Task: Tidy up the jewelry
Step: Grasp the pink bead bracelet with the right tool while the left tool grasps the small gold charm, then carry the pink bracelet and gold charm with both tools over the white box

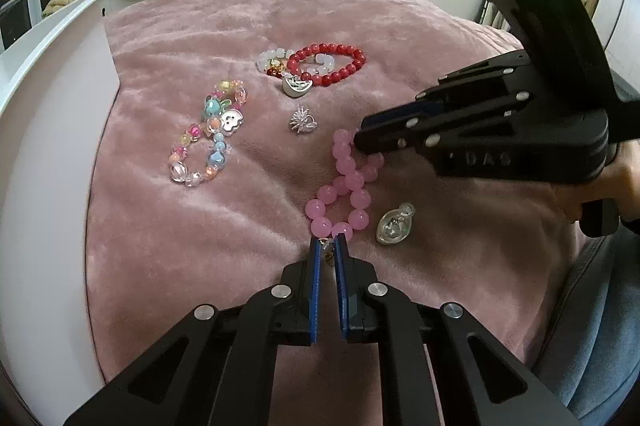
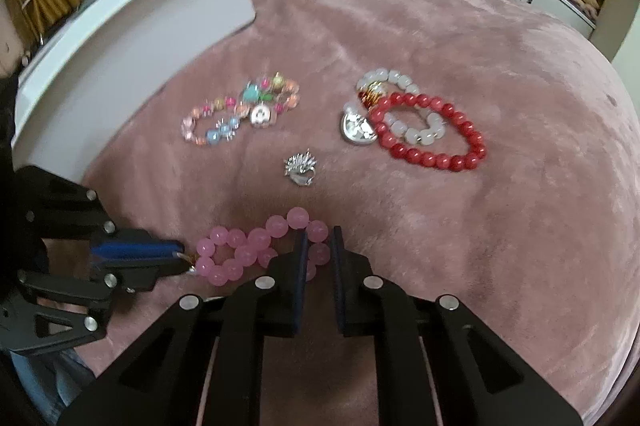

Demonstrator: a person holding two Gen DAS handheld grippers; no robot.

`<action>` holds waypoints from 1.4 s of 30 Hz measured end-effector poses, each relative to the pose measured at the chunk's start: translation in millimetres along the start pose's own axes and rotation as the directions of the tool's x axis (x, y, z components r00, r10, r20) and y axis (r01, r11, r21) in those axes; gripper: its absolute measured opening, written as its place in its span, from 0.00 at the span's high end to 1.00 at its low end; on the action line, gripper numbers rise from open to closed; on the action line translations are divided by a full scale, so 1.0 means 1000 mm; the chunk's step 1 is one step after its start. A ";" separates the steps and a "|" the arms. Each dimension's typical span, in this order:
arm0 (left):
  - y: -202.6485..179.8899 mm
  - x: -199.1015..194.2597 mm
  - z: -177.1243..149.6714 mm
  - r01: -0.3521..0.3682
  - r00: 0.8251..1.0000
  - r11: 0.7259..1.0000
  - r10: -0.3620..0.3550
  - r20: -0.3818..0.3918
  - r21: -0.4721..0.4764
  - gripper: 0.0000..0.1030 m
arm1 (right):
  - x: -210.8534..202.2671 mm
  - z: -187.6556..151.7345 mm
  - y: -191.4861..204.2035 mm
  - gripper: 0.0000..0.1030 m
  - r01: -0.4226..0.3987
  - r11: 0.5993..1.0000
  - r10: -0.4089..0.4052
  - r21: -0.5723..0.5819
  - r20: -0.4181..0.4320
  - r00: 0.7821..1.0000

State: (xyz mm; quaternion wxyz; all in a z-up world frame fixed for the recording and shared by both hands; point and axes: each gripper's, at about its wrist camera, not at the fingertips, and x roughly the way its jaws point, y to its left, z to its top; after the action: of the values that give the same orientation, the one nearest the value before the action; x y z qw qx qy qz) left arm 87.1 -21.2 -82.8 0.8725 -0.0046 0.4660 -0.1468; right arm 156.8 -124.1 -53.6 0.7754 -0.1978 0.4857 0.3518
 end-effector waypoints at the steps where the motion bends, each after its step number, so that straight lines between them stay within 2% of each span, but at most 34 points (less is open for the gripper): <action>1: -0.001 0.000 0.000 -0.002 1.000 1.000 0.002 0.001 0.006 0.88 | -0.001 0.000 0.000 0.89 0.000 1.000 0.000 0.003 0.008 1.000; 7: -0.001 -0.005 -0.003 -0.011 1.000 1.000 0.011 0.021 0.012 0.89 | -0.018 0.001 0.004 0.89 0.005 1.000 -0.005 -0.001 0.080 0.997; 11: 0.001 -0.017 0.000 -0.010 0.998 1.000 0.010 0.064 -0.006 0.89 | -0.035 0.002 0.004 0.89 0.003 1.000 -0.003 0.006 0.144 0.990; 12: 0.002 -0.020 0.001 -0.012 0.997 1.000 0.012 0.077 -0.010 0.89 | -0.041 0.002 0.003 0.96 0.001 1.000 -0.003 0.010 0.165 0.986; 13: 0.003 -0.023 0.003 -0.012 0.996 1.000 0.013 0.086 -0.018 0.89 | -0.047 0.002 0.003 0.99 0.001 1.000 -0.003 0.014 0.188 0.982; 18: 0.008 -0.044 0.008 0.005 0.989 0.999 0.002 0.150 -0.042 0.89 | -0.075 0.003 -0.001 0.99 -0.021 0.999 0.008 0.043 0.272 0.962; 21: 0.008 -0.055 0.009 0.005 0.984 0.999 0.003 0.179 -0.047 0.89 | -0.075 0.003 -0.002 0.97 -0.010 0.998 -0.005 0.058 0.258 0.966; 23: 0.008 -0.062 0.009 0.009 0.982 0.998 0.002 0.191 -0.055 0.89 | -0.067 0.004 -0.004 0.96 -0.003 0.998 -0.010 0.062 0.216 0.976; 24: 0.009 -0.068 0.009 0.009 0.980 0.998 0.003 0.200 -0.059 0.89 | -0.063 0.003 -0.003 0.92 0.004 0.998 -0.016 0.062 0.193 0.981; 25: 0.009 -0.075 0.008 0.016 0.977 0.998 -0.003 0.213 -0.060 0.89 | -0.057 0.002 -0.003 0.86 0.012 0.998 -0.022 0.056 0.167 0.986; 26: 0.009 -0.079 0.007 0.018 0.975 0.998 -0.004 0.223 -0.060 0.89 | -0.052 0.001 0.000 0.67 0.023 0.999 -0.030 0.047 0.153 0.988; 27: 0.009 -0.085 0.005 0.015 0.973 0.998 -0.001 0.232 -0.062 0.89 | -0.045 0.000 0.002 0.56 0.055 0.998 -0.058 0.028 0.132 0.990; 32: 0.010 -0.088 0.002 0.015 0.974 0.997 0.001 0.228 -0.070 0.89 | -0.019 0.003 0.010 0.66 0.140 0.989 -0.137 -0.049 0.061 0.989; 36: 0.010 -0.090 0.001 0.015 0.974 0.997 0.002 0.227 -0.072 0.89 | 0.005 0.001 0.014 0.68 0.231 0.965 -0.232 -0.121 0.005 0.973; 40: 0.009 -0.086 0.001 0.011 0.975 0.998 0.005 0.223 -0.070 0.89 | 0.027 0.004 0.010 0.68 0.182 0.977 -0.188 -0.115 -0.046 0.981; 41: 0.010 -0.086 0.000 0.008 0.975 0.998 0.007 0.221 -0.070 0.89 | 0.030 0.005 0.010 0.79 0.160 0.981 -0.166 -0.106 -0.047 0.985; 42: 0.010 -0.085 0.000 0.007 0.975 0.997 0.009 0.220 -0.072 0.89 | 0.031 0.005 0.009 0.83 0.144 0.984 -0.149 -0.102 -0.048 0.988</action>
State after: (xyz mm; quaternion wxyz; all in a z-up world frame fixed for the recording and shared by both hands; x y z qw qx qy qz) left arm 44.8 10.8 -15.2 0.9181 -0.0522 0.3715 -0.1281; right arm 161.8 -103.7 -78.5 0.7746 -0.2805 0.4734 0.3117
